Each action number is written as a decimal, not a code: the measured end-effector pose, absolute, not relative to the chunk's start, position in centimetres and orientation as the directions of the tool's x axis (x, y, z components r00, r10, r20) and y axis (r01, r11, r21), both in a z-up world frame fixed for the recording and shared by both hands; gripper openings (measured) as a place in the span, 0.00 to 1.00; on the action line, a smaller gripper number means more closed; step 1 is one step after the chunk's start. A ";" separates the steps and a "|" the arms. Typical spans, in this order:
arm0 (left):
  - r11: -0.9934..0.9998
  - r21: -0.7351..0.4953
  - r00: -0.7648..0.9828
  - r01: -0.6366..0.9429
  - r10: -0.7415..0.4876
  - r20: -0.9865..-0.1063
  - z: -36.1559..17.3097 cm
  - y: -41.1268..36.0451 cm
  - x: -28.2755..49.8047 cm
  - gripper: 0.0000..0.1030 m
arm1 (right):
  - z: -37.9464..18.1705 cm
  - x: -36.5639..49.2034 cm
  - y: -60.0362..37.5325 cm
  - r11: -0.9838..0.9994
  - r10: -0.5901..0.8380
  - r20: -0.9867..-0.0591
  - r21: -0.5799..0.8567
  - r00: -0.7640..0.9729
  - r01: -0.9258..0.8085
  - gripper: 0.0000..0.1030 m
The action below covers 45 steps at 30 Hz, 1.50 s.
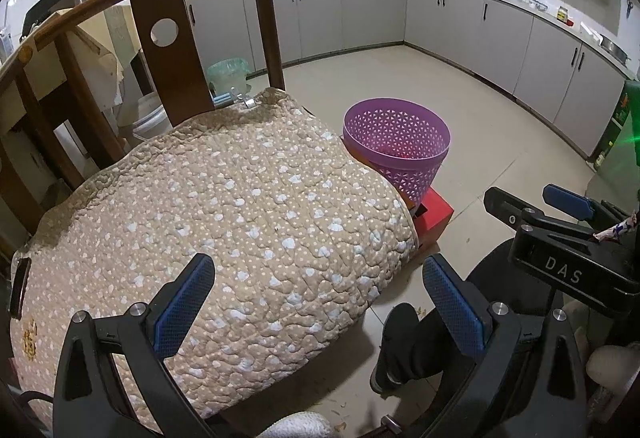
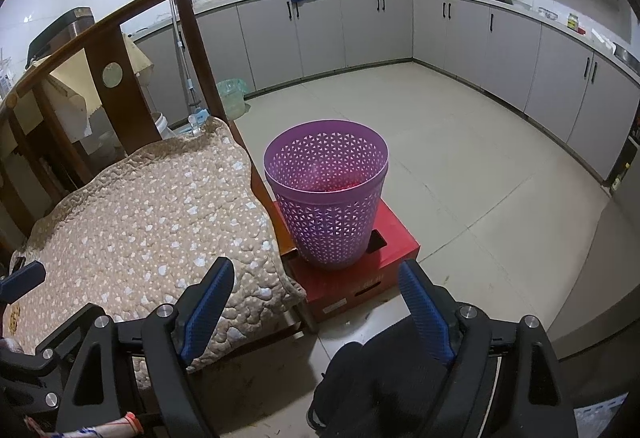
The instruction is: Collect trash
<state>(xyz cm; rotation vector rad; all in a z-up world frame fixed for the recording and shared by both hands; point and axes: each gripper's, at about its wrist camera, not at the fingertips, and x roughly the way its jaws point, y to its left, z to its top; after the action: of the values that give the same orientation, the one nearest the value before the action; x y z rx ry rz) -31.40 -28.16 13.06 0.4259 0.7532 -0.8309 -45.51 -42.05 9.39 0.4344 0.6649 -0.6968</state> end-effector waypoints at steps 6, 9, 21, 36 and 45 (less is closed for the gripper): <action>0.612 0.051 0.437 0.789 -0.501 -0.747 12.9 -28.2 -31.3 1.00 | 9.3 -45.6 -42.1 0.691 -0.440 -0.688 0.150 0.577 0.707 0.85; 0.611 0.051 0.435 0.790 -0.500 -0.749 12.9 -28.2 -31.4 1.00 | 9.2 -45.6 -42.1 0.690 -0.438 -0.691 0.152 0.576 0.708 0.85; 0.608 0.048 0.427 0.792 -0.496 -0.756 12.6 -28.3 -31.5 1.00 | 8.7 -45.4 -42.2 0.689 -0.426 -0.703 0.156 0.569 0.708 0.86; 0.607 0.043 0.419 0.793 -0.493 -0.762 12.4 -28.4 -31.5 1.00 | 8.2 -45.5 -42.2 0.686 -0.420 -0.709 0.160 0.566 0.710 0.86; 0.608 0.044 0.420 0.793 -0.493 -0.762 12.4 -28.4 -31.5 1.00 | 8.2 -45.6 -42.2 0.685 -0.419 -0.710 0.162 0.566 0.710 0.87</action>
<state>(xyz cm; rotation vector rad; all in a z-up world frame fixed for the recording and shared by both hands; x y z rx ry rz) -31.52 -28.45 12.39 0.4341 0.7846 -0.8378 -45.57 -42.19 8.20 0.4644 0.6917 -0.6918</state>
